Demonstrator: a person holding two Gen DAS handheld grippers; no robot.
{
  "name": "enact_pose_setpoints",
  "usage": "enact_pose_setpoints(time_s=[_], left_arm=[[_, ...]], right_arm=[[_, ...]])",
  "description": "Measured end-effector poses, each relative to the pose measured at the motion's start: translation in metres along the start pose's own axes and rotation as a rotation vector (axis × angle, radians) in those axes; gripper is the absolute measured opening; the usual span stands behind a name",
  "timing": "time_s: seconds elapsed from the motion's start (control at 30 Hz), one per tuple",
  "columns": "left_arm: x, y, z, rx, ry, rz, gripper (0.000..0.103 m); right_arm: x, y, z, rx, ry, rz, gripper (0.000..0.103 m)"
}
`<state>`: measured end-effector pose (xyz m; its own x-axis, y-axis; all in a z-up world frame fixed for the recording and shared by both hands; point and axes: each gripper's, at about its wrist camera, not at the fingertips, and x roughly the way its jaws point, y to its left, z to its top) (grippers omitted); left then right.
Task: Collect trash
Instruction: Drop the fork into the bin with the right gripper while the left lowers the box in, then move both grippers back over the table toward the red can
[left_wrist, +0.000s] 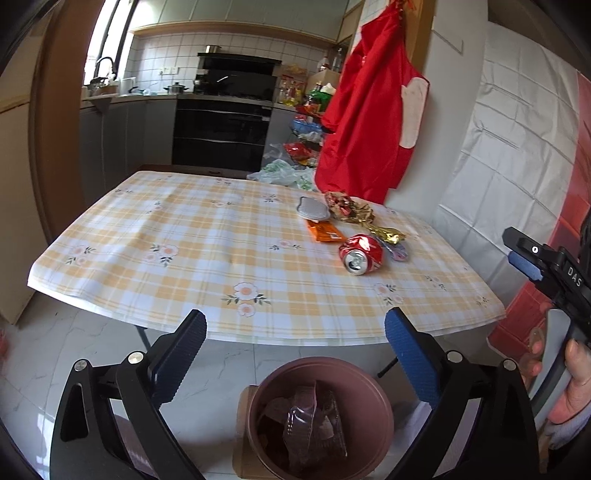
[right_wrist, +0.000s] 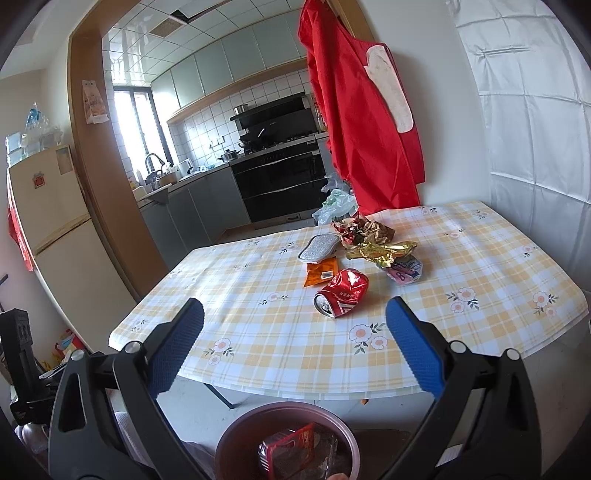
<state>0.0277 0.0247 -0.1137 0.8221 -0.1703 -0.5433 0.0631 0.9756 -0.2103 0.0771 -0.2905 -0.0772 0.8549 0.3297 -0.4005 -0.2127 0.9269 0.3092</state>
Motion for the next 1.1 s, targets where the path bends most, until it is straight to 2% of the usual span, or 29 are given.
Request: enact_pose_setpoints(time_s=[0.23, 0.47, 0.63, 0.9, 1.1], left_arm=[[0.002, 0.011, -0.002, -0.032, 0.009, 0.041, 0.097], [0.012, 0.01, -0.001, -0.012, 0.023, 0.048, 0.097], [0.027, 0.002, 0.005, 0.023, 0.037, 0.041, 0.097], [0.077, -0.024, 0.022, 0.062, 0.09, -0.016, 0.097], [0.142, -0.063, 0.034, 0.101, 0.15, -0.059, 0.097]], right_arm=[[0.006, -0.002, -0.004, 0.0, 0.022, -0.011, 0.097], [0.012, -0.012, -0.007, -0.001, 0.033, -0.034, 0.097], [0.021, -0.035, -0.003, 0.011, 0.04, -0.096, 0.097], [0.041, -0.088, 0.008, 0.056, 0.047, -0.186, 0.097], [0.069, -0.119, 0.008, 0.047, 0.098, -0.226, 0.097]])
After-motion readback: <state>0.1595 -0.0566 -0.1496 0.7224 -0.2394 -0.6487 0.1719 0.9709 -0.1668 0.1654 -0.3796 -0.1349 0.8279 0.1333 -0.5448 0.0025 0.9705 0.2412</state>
